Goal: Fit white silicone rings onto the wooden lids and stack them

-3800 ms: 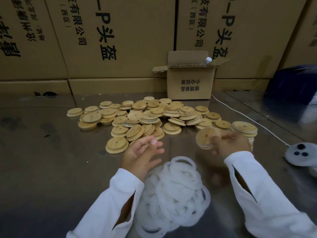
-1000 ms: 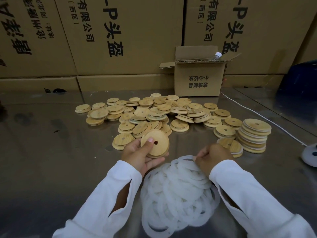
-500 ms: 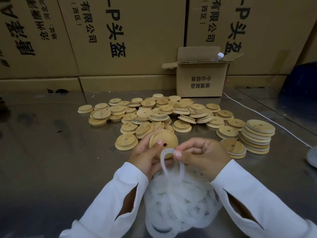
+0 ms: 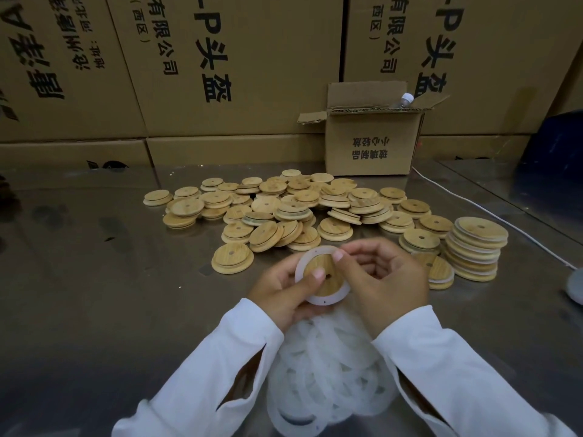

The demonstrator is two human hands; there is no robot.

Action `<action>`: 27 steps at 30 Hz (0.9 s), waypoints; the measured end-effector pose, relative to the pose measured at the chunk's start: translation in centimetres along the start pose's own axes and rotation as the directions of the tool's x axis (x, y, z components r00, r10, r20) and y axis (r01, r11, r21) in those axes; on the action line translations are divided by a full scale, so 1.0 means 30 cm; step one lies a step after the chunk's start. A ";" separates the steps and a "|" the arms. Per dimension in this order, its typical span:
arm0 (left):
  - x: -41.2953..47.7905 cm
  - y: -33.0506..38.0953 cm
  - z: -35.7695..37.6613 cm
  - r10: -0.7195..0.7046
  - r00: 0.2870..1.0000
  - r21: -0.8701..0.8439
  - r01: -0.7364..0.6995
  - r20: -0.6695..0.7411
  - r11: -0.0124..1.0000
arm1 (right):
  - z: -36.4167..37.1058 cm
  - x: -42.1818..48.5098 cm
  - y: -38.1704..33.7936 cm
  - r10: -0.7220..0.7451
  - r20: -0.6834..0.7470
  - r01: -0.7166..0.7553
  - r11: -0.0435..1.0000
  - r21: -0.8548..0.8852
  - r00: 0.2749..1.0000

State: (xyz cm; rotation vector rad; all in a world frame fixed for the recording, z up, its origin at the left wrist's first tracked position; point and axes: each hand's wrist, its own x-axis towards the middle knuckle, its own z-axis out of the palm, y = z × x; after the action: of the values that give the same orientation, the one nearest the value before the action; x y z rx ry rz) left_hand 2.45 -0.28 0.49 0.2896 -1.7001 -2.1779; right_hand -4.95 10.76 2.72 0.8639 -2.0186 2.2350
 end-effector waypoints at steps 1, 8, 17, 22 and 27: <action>-0.001 0.002 0.002 0.010 1.000 -0.004 -0.010 0.002 1.000 | -0.002 0.000 -0.003 -0.016 -0.008 0.016 1.000 -0.003 1.000; -0.002 0.006 0.004 0.046 0.999 0.014 -0.046 0.004 0.999 | -0.016 0.012 0.010 0.027 0.065 -0.018 0.991 -0.134 0.998; -0.011 0.019 0.011 0.048 0.999 0.044 -0.049 0.013 0.998 | -0.025 0.036 0.016 0.095 0.062 -0.090 0.992 -0.087 0.993; -0.013 0.018 0.013 0.050 0.998 0.058 -0.052 0.038 0.997 | -0.028 0.038 0.013 0.080 0.050 -0.076 0.993 -0.087 0.996; -0.007 0.021 0.005 -0.009 0.999 0.001 0.009 0.045 1.000 | -0.024 0.038 0.022 0.103 0.046 -0.096 0.987 -0.130 0.994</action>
State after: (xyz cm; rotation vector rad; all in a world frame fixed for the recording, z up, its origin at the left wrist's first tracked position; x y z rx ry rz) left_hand 2.69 -0.19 1.13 0.2511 -1.7268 -2.2065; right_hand -6.44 10.93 2.54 0.8363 -2.2473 2.1232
